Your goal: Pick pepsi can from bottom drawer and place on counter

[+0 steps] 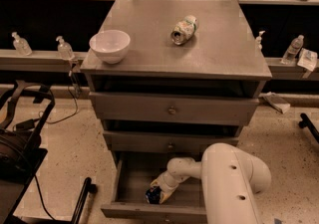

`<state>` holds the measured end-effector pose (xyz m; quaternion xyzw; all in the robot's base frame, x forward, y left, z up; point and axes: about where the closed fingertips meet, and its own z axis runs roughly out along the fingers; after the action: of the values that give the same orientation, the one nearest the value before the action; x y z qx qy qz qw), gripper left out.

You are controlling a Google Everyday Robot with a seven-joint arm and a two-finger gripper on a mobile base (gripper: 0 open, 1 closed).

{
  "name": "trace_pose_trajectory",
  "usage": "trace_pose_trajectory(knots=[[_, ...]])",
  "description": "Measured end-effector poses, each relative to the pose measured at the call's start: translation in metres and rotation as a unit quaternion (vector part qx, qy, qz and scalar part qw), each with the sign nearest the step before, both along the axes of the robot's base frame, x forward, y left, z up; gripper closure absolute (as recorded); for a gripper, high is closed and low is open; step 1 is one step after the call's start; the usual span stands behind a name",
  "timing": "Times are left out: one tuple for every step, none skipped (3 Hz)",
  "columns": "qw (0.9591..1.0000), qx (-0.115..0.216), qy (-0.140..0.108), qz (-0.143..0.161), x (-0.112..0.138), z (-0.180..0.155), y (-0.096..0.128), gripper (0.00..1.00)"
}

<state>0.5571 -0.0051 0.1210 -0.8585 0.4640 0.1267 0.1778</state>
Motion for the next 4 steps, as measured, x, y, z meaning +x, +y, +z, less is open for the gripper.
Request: trace_pose_trajectory(knots=[[1.0, 0.002, -0.002, -0.001, 0.0, -0.002, -0.001, 0.82], [0.9995, 0.03, -0.008, -0.003, 0.001, 0.007, -0.002, 1.0], [0.9922, 0.118, -0.036, -0.016, 0.006, 0.06, -0.004, 1.0], [0.9843, 0.164, -0.06, -0.028, 0.004, 0.096, -0.009, 1.0]])
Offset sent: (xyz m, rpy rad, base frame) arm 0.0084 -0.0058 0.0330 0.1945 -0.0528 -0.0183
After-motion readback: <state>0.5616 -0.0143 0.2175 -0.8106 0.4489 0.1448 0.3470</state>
